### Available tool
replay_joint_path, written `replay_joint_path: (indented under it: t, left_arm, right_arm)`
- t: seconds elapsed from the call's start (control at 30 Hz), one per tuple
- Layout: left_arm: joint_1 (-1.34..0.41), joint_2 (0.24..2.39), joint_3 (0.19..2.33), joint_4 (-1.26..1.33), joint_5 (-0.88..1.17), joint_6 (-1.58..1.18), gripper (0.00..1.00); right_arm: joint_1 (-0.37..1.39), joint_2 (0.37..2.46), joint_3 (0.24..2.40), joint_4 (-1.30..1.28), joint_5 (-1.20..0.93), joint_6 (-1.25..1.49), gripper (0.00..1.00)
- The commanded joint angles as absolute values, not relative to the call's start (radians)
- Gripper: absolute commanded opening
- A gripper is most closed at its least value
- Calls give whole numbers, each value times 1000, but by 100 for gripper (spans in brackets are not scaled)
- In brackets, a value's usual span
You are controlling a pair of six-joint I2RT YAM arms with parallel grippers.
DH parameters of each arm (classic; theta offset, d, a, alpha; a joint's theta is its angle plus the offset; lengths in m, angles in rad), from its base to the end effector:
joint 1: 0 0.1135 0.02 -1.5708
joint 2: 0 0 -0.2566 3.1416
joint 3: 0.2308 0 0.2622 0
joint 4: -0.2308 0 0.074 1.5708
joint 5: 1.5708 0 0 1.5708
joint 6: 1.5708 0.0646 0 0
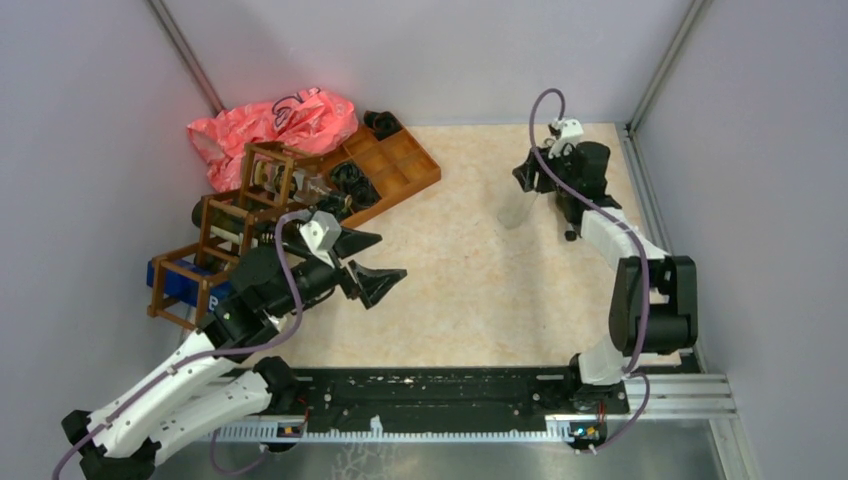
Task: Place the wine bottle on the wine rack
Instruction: Pick up the wine bottle from the center of the board.
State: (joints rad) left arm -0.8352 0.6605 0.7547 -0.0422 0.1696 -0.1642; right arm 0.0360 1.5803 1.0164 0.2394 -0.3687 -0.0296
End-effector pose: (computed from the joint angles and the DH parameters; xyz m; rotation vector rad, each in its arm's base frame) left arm 0.1284 -0.1581 0.3618 0.6564 1.4510 -0.9190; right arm 0.3964 0.0376 0.2415 -0.3120 1.8620 0.3532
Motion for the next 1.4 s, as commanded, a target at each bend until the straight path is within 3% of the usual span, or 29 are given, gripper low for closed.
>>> replay_joint_path:
  t: [0.0, 0.17, 0.53, 0.73, 1.37]
  left_arm:
    - [-832, 664, 714, -8, 199, -207, 99]
    - [-831, 692, 682, 25, 204, -238, 99]
    - [-832, 726, 651, 32, 237, -252, 99]
    - [-831, 718, 607, 59, 223, -211, 99]
    - [-831, 864, 586, 85, 299, -51, 99]
  right_arm:
    - [37, 1408, 987, 331, -483, 355, 0]
    - [63, 1270, 753, 634, -594, 766, 0]
    - [279, 1035, 470, 681, -399, 1014, 0]
    - [361, 956, 403, 619, -255, 1034, 0]
    - [411, 984, 298, 686, -207, 1167, 0]
